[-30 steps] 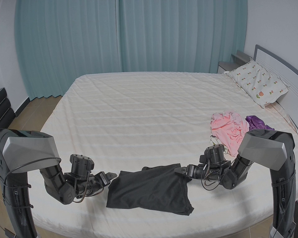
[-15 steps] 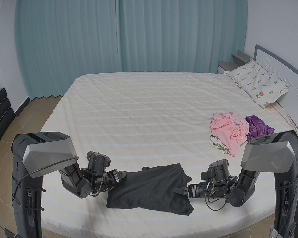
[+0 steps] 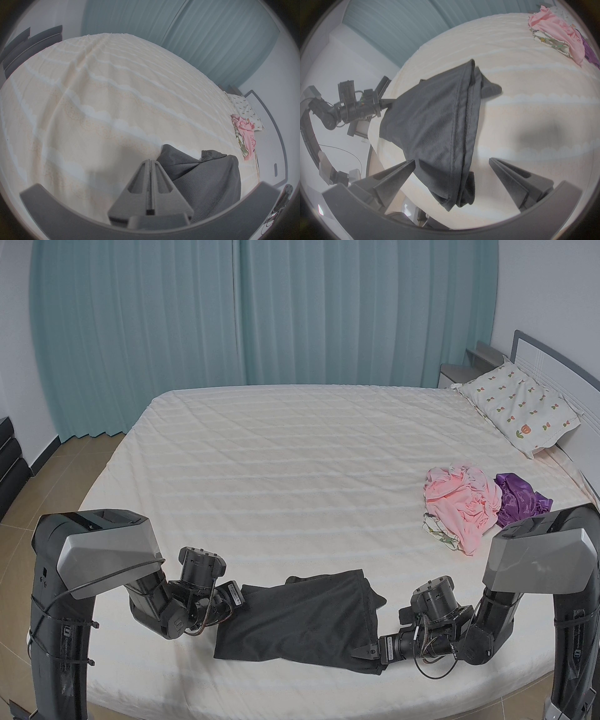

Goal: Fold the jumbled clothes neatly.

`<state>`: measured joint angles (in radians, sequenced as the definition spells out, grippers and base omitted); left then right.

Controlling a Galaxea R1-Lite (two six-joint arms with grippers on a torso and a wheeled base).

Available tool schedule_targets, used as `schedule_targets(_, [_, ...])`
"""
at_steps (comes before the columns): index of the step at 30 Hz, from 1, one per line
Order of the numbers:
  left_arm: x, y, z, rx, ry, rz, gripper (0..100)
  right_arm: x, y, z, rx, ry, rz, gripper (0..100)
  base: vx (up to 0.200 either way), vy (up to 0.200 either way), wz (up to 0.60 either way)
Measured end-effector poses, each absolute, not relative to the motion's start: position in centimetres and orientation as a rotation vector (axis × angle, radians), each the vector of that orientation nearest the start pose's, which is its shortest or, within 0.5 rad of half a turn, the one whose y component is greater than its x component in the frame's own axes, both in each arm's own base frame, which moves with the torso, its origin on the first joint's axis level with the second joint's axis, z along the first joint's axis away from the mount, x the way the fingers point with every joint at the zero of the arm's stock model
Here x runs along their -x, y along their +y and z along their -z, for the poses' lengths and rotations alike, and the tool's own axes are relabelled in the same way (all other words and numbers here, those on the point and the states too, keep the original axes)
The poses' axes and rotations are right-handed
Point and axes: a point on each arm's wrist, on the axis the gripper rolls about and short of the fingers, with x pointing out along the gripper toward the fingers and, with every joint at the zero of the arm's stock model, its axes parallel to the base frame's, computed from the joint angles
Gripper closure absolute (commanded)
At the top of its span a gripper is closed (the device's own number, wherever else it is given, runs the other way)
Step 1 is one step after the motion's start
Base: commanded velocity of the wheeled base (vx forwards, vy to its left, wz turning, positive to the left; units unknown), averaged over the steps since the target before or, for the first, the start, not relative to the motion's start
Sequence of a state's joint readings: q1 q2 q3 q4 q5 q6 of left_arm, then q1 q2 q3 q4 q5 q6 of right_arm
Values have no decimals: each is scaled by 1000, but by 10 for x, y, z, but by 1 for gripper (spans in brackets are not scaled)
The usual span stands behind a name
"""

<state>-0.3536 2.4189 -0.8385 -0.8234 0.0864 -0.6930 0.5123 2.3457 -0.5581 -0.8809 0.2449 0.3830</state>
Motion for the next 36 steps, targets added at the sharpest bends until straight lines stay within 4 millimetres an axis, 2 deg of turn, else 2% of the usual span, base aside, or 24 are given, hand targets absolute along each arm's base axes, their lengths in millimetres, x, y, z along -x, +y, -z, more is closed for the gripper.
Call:
schedule_targets(6, [-351, -126, 48, 491, 795, -19, 100, -262, 157, 51, -130, 1097, -519, 100, 0, 0, 0])
schedule_targets(16, [-352, -125, 48, 493, 792, -20, 100, -255, 153, 42, -119, 1095, -519, 100, 0, 0, 0])
schedule_targets(24, [-351, -125, 49, 490, 797, -21, 100, -243, 148, 40, -48, 1180, -528, 100, 0, 0, 0])
schedule_targets(35, [-351, -125, 49, 488, 799, -21, 100, -243, 149, 34, -24, 1172, -547, 100, 0, 0, 0])
schedule_targets(36, [-350, -125, 49, 488, 800, -21, 0, -243, 149, 34, -23, 1172, -547, 100, 0, 0, 0])
